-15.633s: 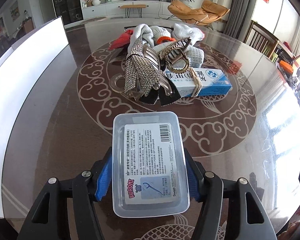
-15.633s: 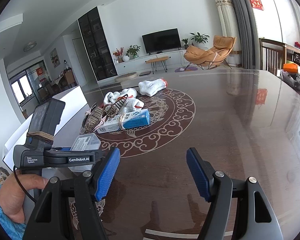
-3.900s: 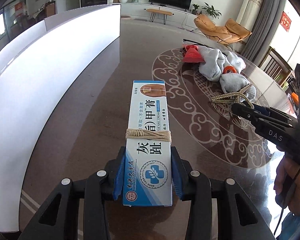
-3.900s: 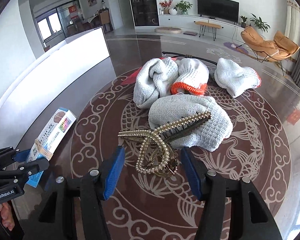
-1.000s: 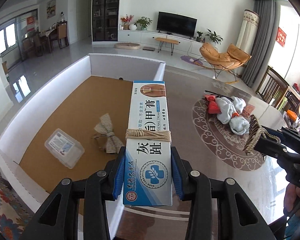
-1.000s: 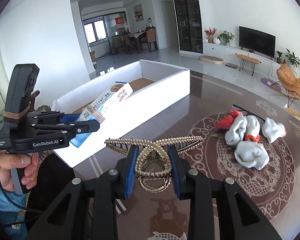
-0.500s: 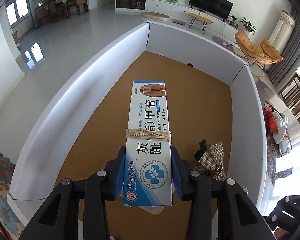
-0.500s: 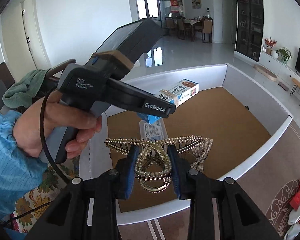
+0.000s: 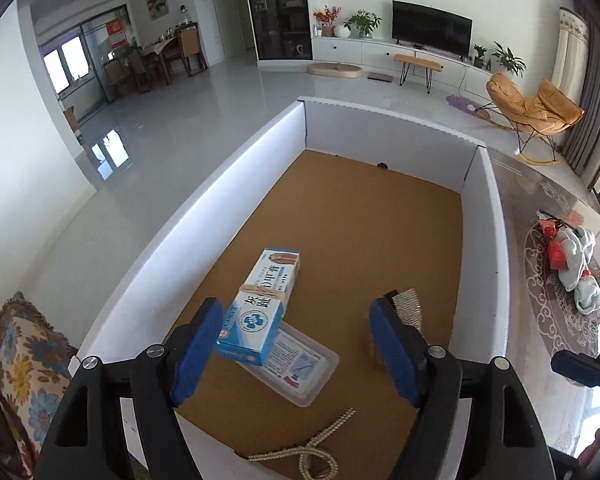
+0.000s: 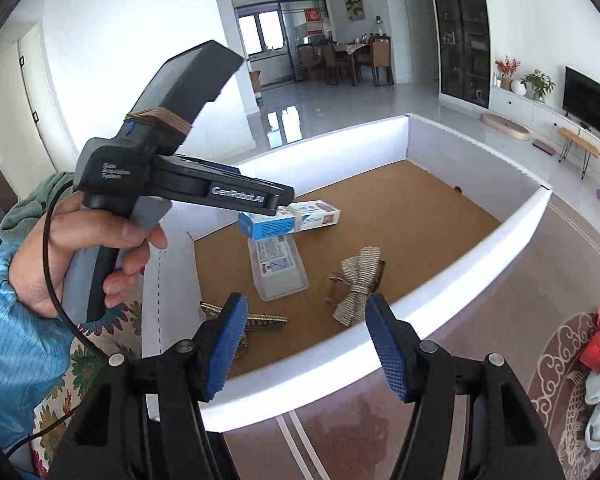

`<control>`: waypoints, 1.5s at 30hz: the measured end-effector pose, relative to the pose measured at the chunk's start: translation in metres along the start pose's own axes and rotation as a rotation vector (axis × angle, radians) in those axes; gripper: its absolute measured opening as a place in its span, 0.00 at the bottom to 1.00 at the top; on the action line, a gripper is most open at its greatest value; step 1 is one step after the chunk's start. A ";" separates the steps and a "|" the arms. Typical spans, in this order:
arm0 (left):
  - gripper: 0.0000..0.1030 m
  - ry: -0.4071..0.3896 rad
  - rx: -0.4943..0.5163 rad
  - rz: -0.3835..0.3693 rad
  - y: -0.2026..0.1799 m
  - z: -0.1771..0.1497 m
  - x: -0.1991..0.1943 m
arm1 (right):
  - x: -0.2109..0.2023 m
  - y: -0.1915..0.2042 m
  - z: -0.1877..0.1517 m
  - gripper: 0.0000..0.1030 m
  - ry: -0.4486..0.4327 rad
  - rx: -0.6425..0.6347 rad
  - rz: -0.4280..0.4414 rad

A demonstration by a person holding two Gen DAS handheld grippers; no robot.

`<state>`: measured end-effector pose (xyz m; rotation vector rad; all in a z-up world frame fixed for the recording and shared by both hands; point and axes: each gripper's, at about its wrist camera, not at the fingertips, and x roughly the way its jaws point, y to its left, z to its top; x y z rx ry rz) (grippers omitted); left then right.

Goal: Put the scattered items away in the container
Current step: 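Move both tools back over the table toward the sock pile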

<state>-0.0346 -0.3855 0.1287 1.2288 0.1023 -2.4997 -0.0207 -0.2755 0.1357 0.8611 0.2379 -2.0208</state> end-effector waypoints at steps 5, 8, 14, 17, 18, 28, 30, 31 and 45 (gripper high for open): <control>0.92 -0.105 0.084 -0.046 -0.084 -0.013 -0.047 | -0.057 -0.060 -0.058 0.61 -0.027 0.108 -0.159; 1.00 -0.095 0.144 -0.145 -0.145 -0.036 -0.058 | -0.089 -0.103 -0.108 0.61 -0.011 0.149 -0.344; 1.00 0.067 0.252 -0.317 -0.278 -0.111 -0.021 | -0.166 -0.182 -0.214 0.61 0.046 0.366 -0.635; 1.00 0.090 0.270 -0.316 -0.319 -0.141 -0.010 | -0.194 -0.209 -0.247 0.61 0.041 0.479 -0.687; 1.00 0.096 0.272 -0.321 -0.332 -0.150 -0.010 | -0.199 -0.216 -0.254 0.61 0.043 0.500 -0.705; 1.00 0.101 0.273 -0.287 -0.371 -0.138 0.023 | -0.208 -0.244 -0.274 0.61 0.061 0.594 -0.776; 1.00 0.099 0.255 -0.283 -0.370 -0.132 0.028 | -0.205 -0.250 -0.276 0.61 0.083 0.622 -0.773; 1.00 0.095 0.251 -0.281 -0.371 -0.131 0.030 | -0.205 -0.250 -0.275 0.61 0.078 0.622 -0.775; 1.00 0.035 0.238 -0.285 -0.372 -0.133 0.034 | -0.197 -0.253 -0.274 0.70 0.089 0.628 -0.780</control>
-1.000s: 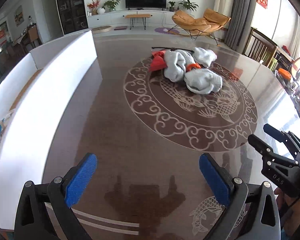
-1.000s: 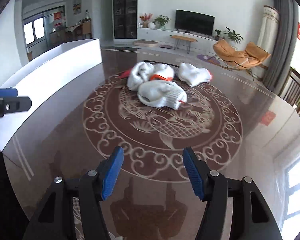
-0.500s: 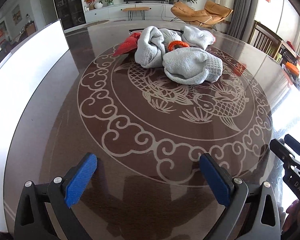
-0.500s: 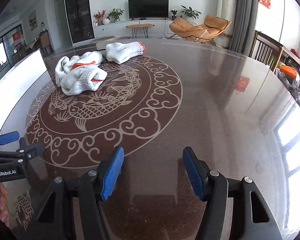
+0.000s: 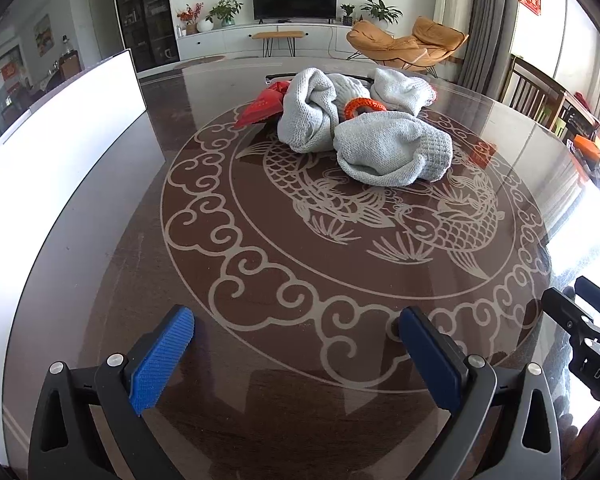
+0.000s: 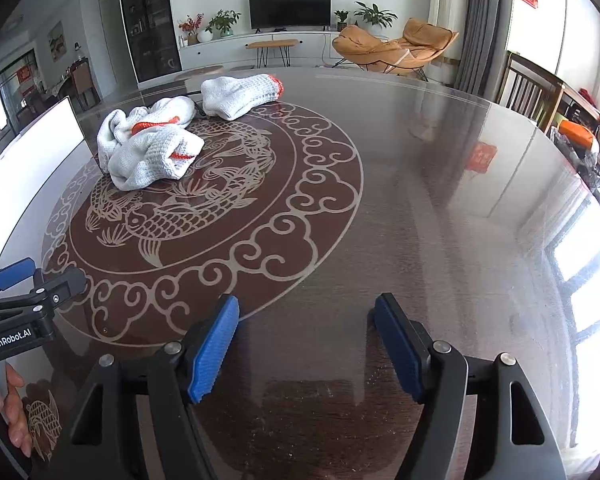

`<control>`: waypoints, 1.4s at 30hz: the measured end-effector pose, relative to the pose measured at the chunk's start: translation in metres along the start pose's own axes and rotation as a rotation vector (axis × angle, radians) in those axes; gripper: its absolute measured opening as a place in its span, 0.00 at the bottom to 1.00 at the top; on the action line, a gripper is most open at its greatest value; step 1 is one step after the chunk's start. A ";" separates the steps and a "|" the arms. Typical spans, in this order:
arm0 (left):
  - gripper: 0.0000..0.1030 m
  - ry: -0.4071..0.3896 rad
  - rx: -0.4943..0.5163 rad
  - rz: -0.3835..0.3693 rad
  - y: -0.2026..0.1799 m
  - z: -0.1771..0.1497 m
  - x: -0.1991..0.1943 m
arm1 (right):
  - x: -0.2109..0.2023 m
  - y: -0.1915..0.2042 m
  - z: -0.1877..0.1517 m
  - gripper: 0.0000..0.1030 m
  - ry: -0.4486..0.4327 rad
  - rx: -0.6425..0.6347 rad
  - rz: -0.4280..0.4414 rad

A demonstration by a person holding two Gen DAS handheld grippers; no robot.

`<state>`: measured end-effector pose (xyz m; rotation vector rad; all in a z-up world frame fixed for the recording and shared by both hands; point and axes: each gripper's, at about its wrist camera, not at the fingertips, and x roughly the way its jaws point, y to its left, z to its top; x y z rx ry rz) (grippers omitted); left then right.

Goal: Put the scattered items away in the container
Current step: 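Move both tools back over the table toward the sock pile, then lower the right gripper onto a white glove with orange cuff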

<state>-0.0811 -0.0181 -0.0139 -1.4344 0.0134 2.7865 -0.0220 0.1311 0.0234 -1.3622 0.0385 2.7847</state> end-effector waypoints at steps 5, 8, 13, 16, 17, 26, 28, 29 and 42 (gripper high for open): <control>1.00 0.003 0.014 -0.011 0.001 -0.001 -0.002 | 0.000 0.001 0.000 0.70 0.000 0.000 0.000; 1.00 0.003 0.015 -0.012 0.001 -0.001 -0.003 | 0.000 0.001 0.000 0.70 0.000 0.000 -0.001; 1.00 0.002 0.017 -0.014 0.002 -0.001 -0.003 | -0.001 0.002 0.000 0.70 0.000 -0.002 -0.004; 1.00 0.002 0.016 -0.014 0.002 -0.001 -0.003 | -0.001 0.002 0.000 0.70 0.000 -0.002 -0.004; 1.00 0.002 0.016 -0.013 0.002 -0.001 -0.003 | -0.001 0.002 0.000 0.70 0.000 -0.002 -0.005; 1.00 0.000 0.016 -0.013 0.002 -0.002 -0.003 | -0.001 0.002 -0.001 0.70 0.000 -0.001 -0.004; 1.00 0.000 0.016 -0.013 0.002 -0.002 -0.003 | -0.001 0.003 0.000 0.71 0.000 -0.002 0.001; 1.00 0.000 0.015 -0.013 0.002 -0.002 -0.003 | 0.000 0.003 0.002 0.71 -0.003 -0.005 0.014; 1.00 0.002 0.023 -0.018 0.003 -0.003 -0.005 | 0.078 0.058 0.127 0.70 -0.036 -0.158 0.123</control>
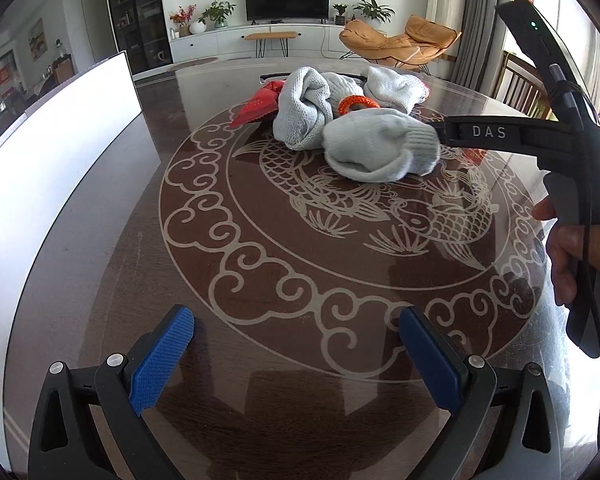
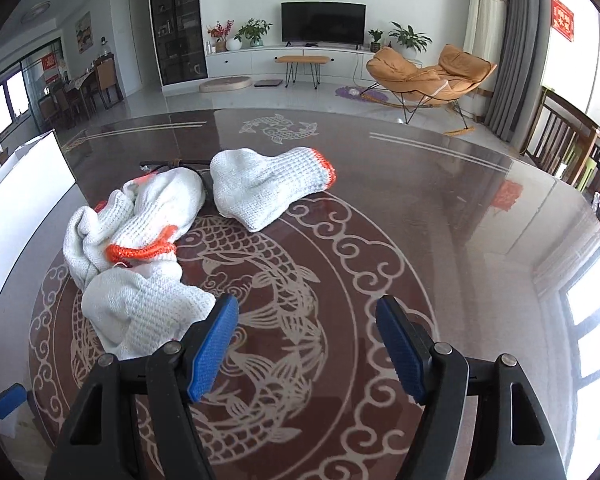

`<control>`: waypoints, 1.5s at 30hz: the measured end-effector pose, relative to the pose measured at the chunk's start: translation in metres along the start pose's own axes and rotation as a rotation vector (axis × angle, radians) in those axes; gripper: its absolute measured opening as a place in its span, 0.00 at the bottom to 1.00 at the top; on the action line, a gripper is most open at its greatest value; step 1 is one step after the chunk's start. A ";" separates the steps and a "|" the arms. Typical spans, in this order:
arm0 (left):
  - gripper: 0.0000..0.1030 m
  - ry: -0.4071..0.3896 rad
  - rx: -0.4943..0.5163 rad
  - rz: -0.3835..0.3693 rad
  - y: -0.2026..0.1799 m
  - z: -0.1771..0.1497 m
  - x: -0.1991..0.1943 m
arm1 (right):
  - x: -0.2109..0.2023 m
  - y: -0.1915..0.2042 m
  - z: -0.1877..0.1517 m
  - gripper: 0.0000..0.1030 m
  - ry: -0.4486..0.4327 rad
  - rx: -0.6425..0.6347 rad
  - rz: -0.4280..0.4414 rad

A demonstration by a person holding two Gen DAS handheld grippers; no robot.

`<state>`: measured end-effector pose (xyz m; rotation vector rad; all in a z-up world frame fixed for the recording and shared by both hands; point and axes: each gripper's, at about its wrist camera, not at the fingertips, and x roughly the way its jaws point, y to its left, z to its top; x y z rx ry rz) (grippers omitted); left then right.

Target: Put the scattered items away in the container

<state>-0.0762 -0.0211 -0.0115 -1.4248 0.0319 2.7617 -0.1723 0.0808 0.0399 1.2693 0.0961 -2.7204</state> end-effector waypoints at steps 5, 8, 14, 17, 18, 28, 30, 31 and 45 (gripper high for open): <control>1.00 0.000 0.006 -0.007 0.006 -0.011 -0.008 | -0.036 0.038 -0.008 0.67 0.009 -0.223 0.392; 1.00 -0.003 -0.001 0.002 0.005 -0.008 -0.006 | -0.043 -0.003 0.021 0.67 -0.064 -0.071 0.271; 1.00 -0.005 -0.002 0.001 0.004 -0.007 -0.004 | 0.005 -0.064 0.104 0.69 -0.046 0.294 0.156; 1.00 -0.007 -0.005 -0.006 0.005 -0.008 -0.004 | 0.032 -0.040 0.128 0.69 -0.038 0.182 0.095; 1.00 -0.009 -0.008 -0.012 0.006 -0.008 -0.005 | 0.043 -0.032 0.132 0.69 -0.011 0.134 0.066; 1.00 -0.018 -0.024 -0.031 0.008 -0.008 -0.005 | 0.007 -0.024 0.029 0.68 0.221 -0.099 0.101; 1.00 -0.014 -0.018 -0.025 0.007 -0.007 -0.004 | -0.038 -0.031 0.002 0.68 0.169 -0.058 0.158; 1.00 -0.011 -0.012 -0.019 0.006 -0.007 -0.003 | -0.065 -0.040 -0.009 0.69 0.079 -0.007 0.164; 1.00 -0.035 0.070 0.101 -0.014 0.002 -0.026 | -0.156 -0.070 -0.148 0.69 -0.048 0.216 -0.027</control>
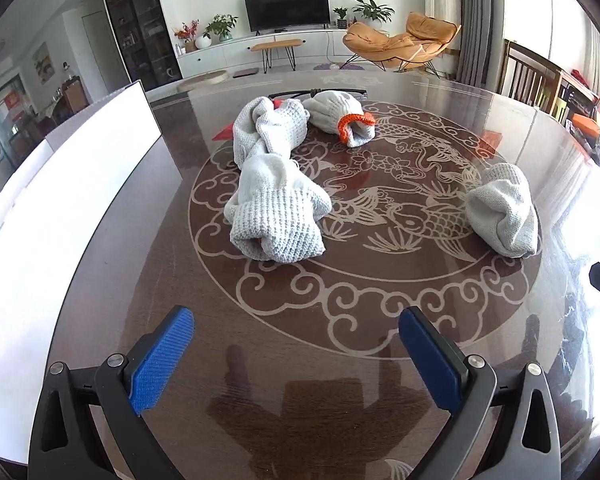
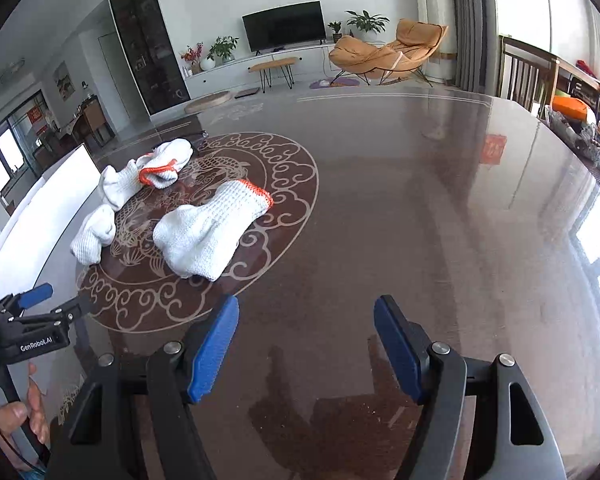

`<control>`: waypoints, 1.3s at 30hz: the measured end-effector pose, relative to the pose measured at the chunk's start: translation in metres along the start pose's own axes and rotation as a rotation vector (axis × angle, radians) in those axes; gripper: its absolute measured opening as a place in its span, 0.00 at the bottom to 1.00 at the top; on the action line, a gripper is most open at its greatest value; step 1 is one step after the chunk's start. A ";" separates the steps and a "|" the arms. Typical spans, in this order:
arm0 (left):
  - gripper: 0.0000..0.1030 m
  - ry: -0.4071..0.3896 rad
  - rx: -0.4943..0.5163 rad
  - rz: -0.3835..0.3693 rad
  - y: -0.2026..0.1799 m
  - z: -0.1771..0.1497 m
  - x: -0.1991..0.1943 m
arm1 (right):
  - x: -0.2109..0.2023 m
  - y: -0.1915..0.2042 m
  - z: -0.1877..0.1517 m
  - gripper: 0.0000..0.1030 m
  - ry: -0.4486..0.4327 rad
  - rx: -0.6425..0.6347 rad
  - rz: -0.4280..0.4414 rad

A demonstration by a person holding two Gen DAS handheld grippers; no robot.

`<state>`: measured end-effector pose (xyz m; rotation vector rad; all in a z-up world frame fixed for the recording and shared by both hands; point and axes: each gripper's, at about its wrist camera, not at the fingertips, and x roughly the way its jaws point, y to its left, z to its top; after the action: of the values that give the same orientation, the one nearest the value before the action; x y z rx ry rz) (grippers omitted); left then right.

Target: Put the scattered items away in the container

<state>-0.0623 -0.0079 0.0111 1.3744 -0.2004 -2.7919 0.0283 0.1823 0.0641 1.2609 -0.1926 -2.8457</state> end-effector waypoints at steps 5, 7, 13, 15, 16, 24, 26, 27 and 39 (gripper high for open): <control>1.00 -0.002 0.032 0.034 -0.005 0.007 -0.013 | 0.000 0.015 -0.008 0.69 -0.004 -0.040 -0.011; 1.00 0.006 0.006 0.019 0.000 0.011 -0.015 | 0.003 0.017 -0.015 0.69 0.006 -0.042 -0.010; 1.00 0.088 -0.113 -0.027 0.031 0.027 0.000 | 0.015 0.019 -0.030 0.69 0.043 -0.034 0.005; 1.00 0.108 -0.140 -0.058 0.039 0.035 0.009 | 0.016 0.021 -0.031 0.69 0.050 -0.036 0.004; 1.00 0.117 -0.152 -0.072 0.043 0.038 0.012 | 0.017 0.021 -0.031 0.69 0.053 -0.036 0.004; 1.00 0.141 -0.229 -0.164 0.055 0.068 0.036 | 0.023 0.035 -0.031 0.71 0.080 -0.105 -0.071; 1.00 0.149 -0.219 -0.169 0.050 0.075 0.042 | 0.024 0.035 -0.031 0.71 0.080 -0.103 -0.061; 1.00 0.155 -0.210 -0.162 0.048 0.078 0.046 | 0.023 0.034 -0.031 0.71 0.078 -0.098 -0.054; 1.00 0.231 -0.128 -0.060 0.028 0.085 0.099 | 0.024 0.034 -0.031 0.71 0.079 -0.105 -0.060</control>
<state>-0.1910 -0.0346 -0.0123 1.6782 0.0249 -2.6074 0.0340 0.1435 0.0299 1.3775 -0.0038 -2.8064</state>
